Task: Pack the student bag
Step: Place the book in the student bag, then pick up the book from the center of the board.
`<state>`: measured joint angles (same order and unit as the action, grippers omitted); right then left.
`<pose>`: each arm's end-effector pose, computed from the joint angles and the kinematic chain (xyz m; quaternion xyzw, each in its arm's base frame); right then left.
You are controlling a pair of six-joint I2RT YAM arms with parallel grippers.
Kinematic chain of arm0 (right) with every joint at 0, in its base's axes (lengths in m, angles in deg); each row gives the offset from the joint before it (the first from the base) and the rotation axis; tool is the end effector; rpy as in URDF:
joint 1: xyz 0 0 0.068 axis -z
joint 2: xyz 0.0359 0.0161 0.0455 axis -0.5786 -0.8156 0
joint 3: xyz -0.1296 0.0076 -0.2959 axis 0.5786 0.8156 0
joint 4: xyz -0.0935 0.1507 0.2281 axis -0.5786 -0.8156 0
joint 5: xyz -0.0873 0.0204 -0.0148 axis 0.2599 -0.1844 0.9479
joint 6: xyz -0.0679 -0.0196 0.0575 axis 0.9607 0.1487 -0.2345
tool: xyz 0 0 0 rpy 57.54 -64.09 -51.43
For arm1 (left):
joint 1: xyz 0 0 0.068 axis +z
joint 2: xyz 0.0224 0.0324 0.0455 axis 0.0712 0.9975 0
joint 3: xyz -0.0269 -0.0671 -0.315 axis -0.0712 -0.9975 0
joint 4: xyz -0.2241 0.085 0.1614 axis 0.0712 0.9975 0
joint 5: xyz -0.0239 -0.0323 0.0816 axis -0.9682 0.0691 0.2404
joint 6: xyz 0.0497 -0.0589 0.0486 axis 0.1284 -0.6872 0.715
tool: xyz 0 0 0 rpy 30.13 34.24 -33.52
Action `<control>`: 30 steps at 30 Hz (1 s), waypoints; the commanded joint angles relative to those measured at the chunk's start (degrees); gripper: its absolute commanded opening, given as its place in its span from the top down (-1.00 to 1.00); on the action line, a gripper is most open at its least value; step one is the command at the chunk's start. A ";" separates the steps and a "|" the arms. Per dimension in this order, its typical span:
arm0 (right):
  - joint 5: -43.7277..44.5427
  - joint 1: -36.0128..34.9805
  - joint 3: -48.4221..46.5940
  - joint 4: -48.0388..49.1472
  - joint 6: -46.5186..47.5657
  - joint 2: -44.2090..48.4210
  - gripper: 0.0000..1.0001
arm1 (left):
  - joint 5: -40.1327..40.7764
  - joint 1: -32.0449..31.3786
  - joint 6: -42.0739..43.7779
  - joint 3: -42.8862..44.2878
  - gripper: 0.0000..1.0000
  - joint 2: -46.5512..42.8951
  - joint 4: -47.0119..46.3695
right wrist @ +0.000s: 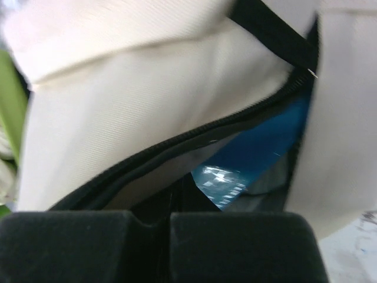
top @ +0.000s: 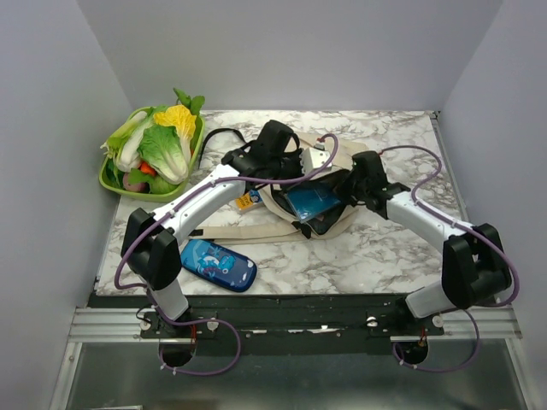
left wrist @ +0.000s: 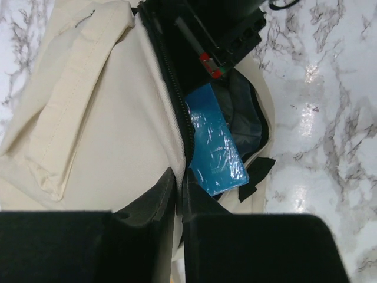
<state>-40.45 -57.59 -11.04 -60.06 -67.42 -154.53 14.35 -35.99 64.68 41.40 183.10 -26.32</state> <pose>0.3478 0.1389 0.2376 0.2875 0.8675 0.2480 0.3214 0.3212 -0.3207 0.3501 0.5955 0.6515 -0.2516 0.3971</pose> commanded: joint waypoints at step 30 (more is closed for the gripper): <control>-1.21 -11.67 16.61 -2.40 7.50 38.11 -0.05 | -4.22 30.67 -3.78 11.73 -0.52 24.19 8.10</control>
<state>-43.46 -65.68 7.67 -62.68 -61.19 -117.40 10.61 -7.40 59.87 51.13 206.27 -19.58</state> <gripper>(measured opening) 0.511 0.741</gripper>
